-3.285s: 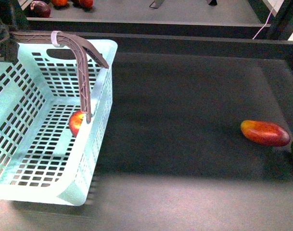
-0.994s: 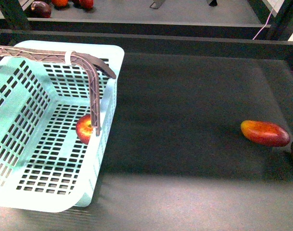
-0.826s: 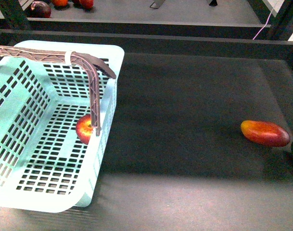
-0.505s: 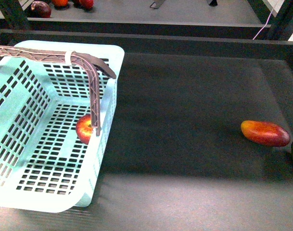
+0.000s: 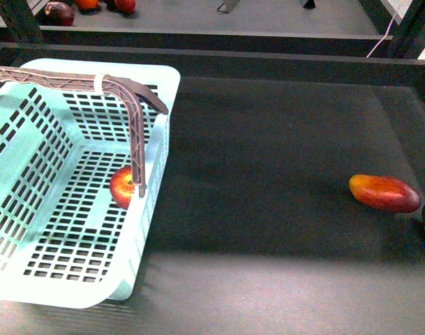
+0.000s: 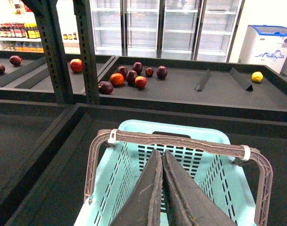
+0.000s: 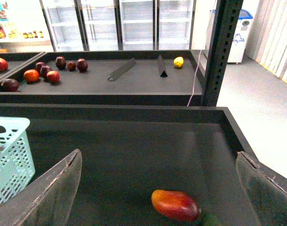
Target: Pick apple with right arm and hold basket with left
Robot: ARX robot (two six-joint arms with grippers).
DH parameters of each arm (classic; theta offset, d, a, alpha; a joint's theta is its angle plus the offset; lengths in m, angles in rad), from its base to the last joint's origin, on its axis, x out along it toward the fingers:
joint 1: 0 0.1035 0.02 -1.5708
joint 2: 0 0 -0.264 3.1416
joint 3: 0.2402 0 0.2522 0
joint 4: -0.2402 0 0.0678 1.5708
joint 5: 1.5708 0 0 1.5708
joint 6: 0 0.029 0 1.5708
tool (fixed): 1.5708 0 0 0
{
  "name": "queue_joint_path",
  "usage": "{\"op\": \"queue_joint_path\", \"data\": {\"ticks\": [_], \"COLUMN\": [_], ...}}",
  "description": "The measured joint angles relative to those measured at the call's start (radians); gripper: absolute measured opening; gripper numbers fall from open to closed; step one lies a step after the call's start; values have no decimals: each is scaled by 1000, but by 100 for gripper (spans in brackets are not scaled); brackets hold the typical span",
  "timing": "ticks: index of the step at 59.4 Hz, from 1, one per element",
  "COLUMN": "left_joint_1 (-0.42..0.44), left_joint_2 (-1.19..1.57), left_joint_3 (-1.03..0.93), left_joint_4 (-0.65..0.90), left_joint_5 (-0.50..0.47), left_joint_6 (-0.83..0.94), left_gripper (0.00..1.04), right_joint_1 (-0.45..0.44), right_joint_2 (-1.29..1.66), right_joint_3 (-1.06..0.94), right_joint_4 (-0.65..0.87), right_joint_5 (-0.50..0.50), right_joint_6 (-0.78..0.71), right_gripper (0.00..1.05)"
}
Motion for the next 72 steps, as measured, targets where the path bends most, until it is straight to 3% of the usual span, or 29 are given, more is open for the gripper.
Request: {"op": "queue_joint_path", "data": {"ticks": [4, 10, 43, 72], "left_joint_1": [0, 0, 0, 0], "left_joint_2": [-19, -155, -188, -188], "left_joint_3": [0, 0, 0, 0], "left_joint_4": [-20, -182, -194, -194], "left_joint_5": [0, 0, 0, 0], "left_joint_6": [0, 0, 0, 0], "left_gripper": [3, 3, 3, 94], "right_joint_1": [0, 0, 0, 0], "right_joint_2": [0, 0, 0, 0], "right_joint_3": [0, 0, 0, 0], "right_joint_4": [0, 0, 0, 0], "right_joint_5": [0, 0, 0, 0], "right_joint_6": [0, 0, 0, 0], "right_gripper": [96, 96, 96, 96]}}
